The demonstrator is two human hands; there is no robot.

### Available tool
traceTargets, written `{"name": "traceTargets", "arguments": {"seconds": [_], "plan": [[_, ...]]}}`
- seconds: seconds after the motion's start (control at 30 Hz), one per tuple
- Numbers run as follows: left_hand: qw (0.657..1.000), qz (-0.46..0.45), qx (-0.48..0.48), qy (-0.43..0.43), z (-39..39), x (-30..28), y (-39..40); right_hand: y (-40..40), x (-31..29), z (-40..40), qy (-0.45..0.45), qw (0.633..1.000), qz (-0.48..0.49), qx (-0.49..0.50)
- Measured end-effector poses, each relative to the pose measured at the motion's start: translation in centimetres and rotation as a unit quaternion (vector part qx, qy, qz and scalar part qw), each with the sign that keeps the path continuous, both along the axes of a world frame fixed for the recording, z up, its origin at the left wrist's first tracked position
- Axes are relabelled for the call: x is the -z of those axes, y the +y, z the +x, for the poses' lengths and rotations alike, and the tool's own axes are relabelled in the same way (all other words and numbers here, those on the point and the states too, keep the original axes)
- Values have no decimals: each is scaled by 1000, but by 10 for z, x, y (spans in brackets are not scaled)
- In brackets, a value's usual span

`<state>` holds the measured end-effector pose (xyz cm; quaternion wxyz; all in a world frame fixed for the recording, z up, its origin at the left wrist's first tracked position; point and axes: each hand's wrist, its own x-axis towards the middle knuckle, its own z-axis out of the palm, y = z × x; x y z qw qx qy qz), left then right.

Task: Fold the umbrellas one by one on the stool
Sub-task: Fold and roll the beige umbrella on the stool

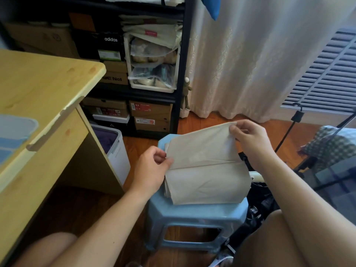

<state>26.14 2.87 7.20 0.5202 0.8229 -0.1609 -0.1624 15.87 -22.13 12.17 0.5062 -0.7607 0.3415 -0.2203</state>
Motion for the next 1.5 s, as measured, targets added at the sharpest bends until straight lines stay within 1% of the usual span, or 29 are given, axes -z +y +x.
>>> {"name": "traceTargets", "arguments": {"seconds": [0.07, 0.13, 0.17, 0.3, 0.37, 0.43, 0.5, 0.53, 0.6, 0.7, 0.77, 0.87, 0.9, 0.97, 1.13, 1.23, 1.3, 1.4, 1.43, 1.5], "plan": [[999, -41, 3, 34, 0, 1, 0, 2, 7, -1, -5, 1000, 25, -6], [993, -98, 7, 72, 0, -1, 0, 1, 7, -1, -5, 1000, 28, 1], [990, -119, 9, 72, 1, -3, 0, 0, 6, -1, 2, 1000, 25, 10], [989, -149, 22, 12, 4, -10, 0, 1, 4, -5, 84, 996, 25, 27], [988, -155, 23, -8, 5, -9, -1, -1, 3, -10, 102, 994, 32, 29], [986, -162, 31, -9, 5, -8, -3, -2, 1, -16, 69, 994, 79, 13], [984, -175, 44, 5, 5, -7, -3, 0, -1, -22, 22, 993, 112, -32], [981, -186, 53, 15, 5, -8, -3, 1, -3, -24, 1, 994, 94, -49], [975, -209, 71, 33, 4, -9, -3, 1, -5, -28, -49, 997, 42, -40], [971, -225, 64, 36, 1, -10, -2, 0, -9, -31, -113, 993, 30, -6], [969, -238, 41, 50, -1, -11, -2, -1, -8, -31, -127, 991, 43, -9], [959, -258, 24, 119, -1, -15, -5, 1, -9, -33, -119, 992, 41, -24], [957, -258, 24, 132, -1, -16, -6, 2, -10, -33, -116, 992, 40, -31], [963, -244, 27, 112, 1, -18, -10, 5, -12, -36, -103, 993, 30, -38], [981, -192, -4, -38, 3, -19, -8, 6, -12, -44, -100, 994, 15, -31], [982, -167, -3, -92, -2, -18, -3, 3, -10, -46, -100, 994, 24, -40], [982, -176, -5, -67, -3, -18, -2, 0, -10, -47, -99, 993, 44, -52], [980, -198, -2, 26, -3, -17, -4, -1, -10, -46, -97, 989, 88, -68], [980, -197, -4, 39, -2, -17, -5, 0, -9, -45, -94, 989, 96, -69], [983, -181, -2, 26, -2, -17, -4, 0, -9, -45, -91, 989, 95, -66]]}}
